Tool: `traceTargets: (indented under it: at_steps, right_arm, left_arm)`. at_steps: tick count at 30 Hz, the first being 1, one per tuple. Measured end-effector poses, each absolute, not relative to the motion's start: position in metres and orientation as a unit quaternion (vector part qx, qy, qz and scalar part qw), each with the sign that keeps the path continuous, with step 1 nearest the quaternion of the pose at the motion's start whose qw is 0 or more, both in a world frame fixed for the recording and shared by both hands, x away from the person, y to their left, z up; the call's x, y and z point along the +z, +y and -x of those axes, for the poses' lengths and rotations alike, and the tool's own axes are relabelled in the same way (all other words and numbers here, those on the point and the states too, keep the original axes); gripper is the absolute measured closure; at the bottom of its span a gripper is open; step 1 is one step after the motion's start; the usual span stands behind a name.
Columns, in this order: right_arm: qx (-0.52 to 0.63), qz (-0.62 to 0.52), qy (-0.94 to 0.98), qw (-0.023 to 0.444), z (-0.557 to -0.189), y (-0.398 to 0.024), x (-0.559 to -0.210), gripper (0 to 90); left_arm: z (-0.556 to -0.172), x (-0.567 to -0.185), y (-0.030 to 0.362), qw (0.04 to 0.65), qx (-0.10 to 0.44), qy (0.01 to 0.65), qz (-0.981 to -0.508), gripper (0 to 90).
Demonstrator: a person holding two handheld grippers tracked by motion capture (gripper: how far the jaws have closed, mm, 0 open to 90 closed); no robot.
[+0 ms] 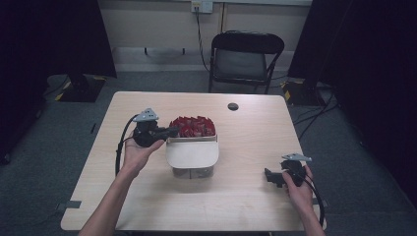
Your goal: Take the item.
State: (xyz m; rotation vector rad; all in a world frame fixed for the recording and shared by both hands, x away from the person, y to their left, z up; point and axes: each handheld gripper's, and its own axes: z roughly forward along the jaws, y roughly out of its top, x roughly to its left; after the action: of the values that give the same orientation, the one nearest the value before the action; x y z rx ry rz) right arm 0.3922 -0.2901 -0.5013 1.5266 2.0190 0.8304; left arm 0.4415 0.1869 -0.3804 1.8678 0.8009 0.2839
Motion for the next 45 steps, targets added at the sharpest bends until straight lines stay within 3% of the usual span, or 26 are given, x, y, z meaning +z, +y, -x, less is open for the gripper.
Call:
traceTargets:
  at_steps: [45]
  right_arm:
    - [0.303,-0.556,0.737,0.236,-0.391,-0.290,-0.501,0.0]
  left_arm:
    - [-0.426,-0.353,0.213,0.569,0.121,0.335,-0.741,88.1]
